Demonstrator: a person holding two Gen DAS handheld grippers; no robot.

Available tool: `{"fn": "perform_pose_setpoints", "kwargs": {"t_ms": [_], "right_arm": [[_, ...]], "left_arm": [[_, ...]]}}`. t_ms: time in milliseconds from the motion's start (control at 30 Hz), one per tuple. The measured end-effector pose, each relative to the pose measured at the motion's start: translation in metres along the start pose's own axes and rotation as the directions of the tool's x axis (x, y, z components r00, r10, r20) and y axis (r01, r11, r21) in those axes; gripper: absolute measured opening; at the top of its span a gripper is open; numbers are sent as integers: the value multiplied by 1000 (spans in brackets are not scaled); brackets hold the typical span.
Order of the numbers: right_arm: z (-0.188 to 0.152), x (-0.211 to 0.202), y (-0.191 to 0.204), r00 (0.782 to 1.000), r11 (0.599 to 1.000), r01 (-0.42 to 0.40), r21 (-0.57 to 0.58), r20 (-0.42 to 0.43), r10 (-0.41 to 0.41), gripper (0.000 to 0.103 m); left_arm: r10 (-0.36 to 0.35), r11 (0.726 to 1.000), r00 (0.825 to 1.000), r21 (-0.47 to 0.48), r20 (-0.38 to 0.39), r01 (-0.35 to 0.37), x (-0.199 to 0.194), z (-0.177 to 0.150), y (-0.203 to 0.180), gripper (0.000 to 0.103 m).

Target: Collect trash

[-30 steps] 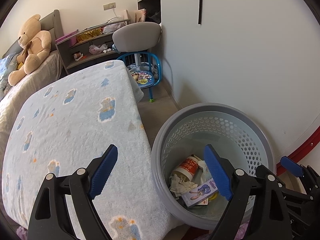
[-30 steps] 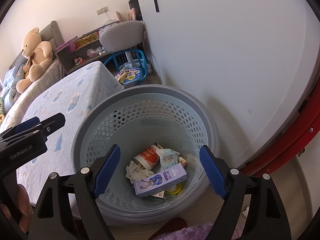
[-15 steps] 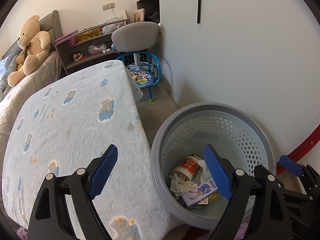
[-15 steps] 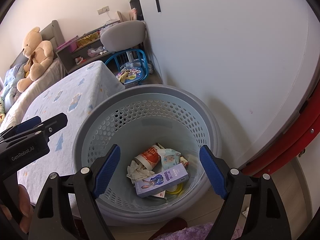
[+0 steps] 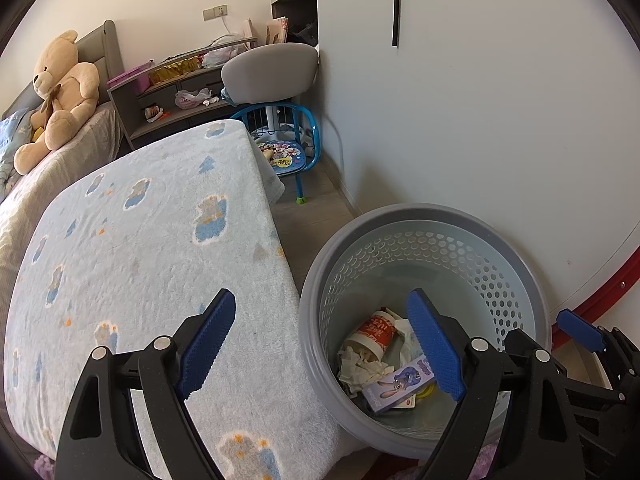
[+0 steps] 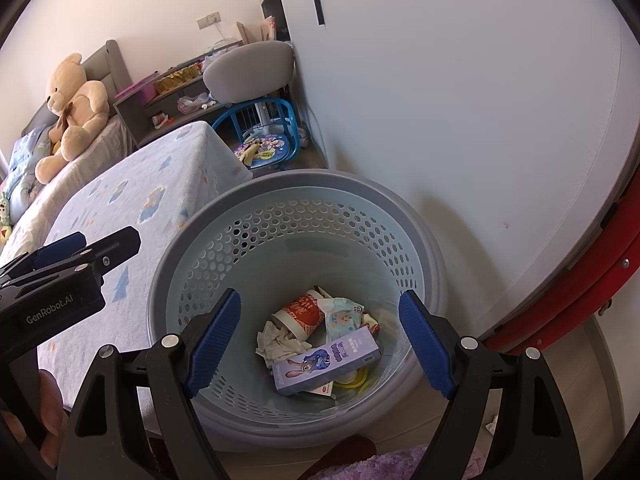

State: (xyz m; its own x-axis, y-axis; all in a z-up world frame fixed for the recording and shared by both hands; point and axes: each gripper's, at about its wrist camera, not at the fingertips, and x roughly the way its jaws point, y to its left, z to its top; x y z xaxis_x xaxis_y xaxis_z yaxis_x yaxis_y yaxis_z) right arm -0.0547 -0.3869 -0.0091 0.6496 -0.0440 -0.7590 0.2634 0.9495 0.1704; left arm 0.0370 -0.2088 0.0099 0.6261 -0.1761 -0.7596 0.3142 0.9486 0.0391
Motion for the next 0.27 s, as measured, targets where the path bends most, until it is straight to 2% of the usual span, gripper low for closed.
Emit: {"fn": "perform_pose_setpoints", "kwargs": {"t_ms": [267], "right_arm": [[0,0,0,1000,1000,0,0,0,0,80]], "left_arm": [[-1,1000,1000,1,-1,1,1,0,-1,84]]}}
